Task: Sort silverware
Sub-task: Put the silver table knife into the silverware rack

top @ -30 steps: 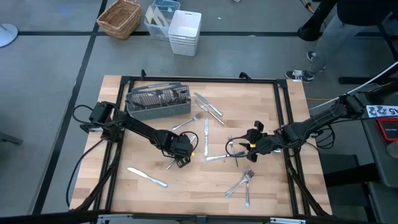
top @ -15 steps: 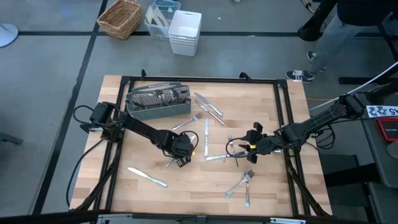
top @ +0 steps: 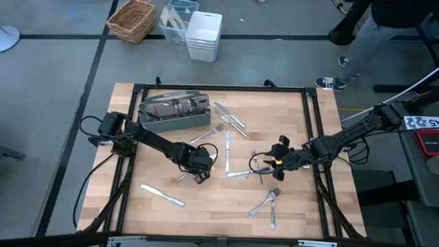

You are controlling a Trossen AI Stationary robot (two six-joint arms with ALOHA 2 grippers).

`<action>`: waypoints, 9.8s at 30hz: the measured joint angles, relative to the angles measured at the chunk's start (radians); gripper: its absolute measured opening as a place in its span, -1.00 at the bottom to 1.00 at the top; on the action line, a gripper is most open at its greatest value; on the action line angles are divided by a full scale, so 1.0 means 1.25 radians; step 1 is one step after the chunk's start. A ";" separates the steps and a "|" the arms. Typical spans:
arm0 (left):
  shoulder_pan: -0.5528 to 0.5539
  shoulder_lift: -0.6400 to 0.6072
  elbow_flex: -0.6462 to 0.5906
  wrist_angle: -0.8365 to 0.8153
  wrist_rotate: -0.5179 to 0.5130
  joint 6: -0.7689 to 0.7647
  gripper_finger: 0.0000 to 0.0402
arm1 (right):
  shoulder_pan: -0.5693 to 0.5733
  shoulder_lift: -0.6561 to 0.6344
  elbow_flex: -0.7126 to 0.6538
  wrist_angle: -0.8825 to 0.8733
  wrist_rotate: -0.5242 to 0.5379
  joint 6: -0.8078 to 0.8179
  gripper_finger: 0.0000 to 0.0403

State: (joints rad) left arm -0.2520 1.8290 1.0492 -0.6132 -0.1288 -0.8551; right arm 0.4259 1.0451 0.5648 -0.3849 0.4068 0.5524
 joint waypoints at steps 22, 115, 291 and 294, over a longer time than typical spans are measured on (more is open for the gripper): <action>-0.003 -0.211 0.000 -0.006 -0.154 -0.026 -0.86 | 0.000 0.000 0.000 -0.001 0.000 0.000 -0.25; -0.239 -0.523 -0.115 -0.298 0.116 -0.746 -0.90 | -0.001 0.000 0.000 0.024 -0.003 -0.007 -0.25; 0.036 -0.880 -0.600 0.267 -0.775 0.128 -0.50 | -0.001 0.000 0.000 0.025 -0.006 -0.027 -0.25; 0.035 -0.881 -0.600 0.272 -0.772 0.118 -0.41 | -0.001 0.000 0.000 0.026 -0.006 -0.027 -0.25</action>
State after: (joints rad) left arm -0.2077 0.7280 0.2993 -0.2733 -1.0942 -0.7079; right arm 0.4252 1.0454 0.5648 -0.3527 0.3992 0.5190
